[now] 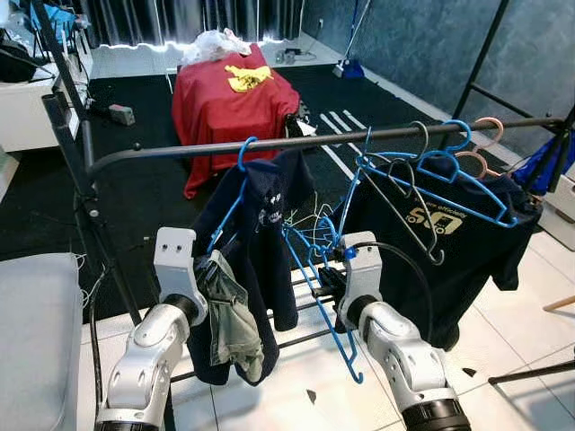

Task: Hang hanger

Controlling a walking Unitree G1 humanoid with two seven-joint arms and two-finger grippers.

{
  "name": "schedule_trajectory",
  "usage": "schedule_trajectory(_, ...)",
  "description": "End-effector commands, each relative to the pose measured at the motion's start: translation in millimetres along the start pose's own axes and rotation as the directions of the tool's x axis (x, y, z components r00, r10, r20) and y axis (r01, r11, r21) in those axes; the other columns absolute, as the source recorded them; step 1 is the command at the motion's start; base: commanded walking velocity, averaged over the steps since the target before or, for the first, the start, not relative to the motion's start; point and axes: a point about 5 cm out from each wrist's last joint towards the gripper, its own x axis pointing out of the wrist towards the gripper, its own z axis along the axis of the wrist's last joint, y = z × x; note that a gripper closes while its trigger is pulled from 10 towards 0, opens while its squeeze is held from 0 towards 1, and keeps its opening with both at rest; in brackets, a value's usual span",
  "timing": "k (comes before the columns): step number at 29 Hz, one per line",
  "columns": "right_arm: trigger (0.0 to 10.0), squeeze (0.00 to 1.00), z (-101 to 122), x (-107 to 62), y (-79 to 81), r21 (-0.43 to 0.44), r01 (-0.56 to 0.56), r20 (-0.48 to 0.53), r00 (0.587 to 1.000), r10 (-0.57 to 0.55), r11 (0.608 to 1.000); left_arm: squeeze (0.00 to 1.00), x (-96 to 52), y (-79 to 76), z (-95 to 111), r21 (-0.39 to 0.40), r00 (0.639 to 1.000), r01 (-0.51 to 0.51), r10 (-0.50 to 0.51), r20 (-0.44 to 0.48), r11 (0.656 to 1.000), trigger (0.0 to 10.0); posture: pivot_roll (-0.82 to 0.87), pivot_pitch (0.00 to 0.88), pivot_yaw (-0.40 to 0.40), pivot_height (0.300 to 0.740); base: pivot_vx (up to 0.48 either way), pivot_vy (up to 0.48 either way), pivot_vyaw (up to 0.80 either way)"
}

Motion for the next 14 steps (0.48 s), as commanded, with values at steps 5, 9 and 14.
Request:
schedule_trajectory(5,10.0,0.00,1.2,3.1,3.3,-0.024,-0.028,-0.009,1.000,0.028,0.999,0.00,-0.6,-3.5,-0.9,-0.012,1.000,0.005,-0.005,0.006,1.000,10.0,0.06,0.004,-0.049,0.740,0.000,0.000,0.00)
schedule_trajectory(9,10.0,0.00,-1.0,3.1,4.6,-0.032,-0.037,-0.018,0.999,0.036,0.999,0.00,0.3,-4.7,-3.4,-0.006,1.000,0.008,-0.008,0.001,1.000,10.0,0.06,0.007,-0.050,0.740,0.000,0.000,0.00)
schedule_trajectory(14,10.0,0.00,-1.8,2.2,7.1,-0.029,-0.047,-0.019,0.999,0.046,0.998,0.00,1.1,-9.4,-0.3,-0.006,1.000,0.026,-0.026,0.013,1.000,10.0,0.07,0.000,-0.056,0.740,0.000,0.000,0.00)
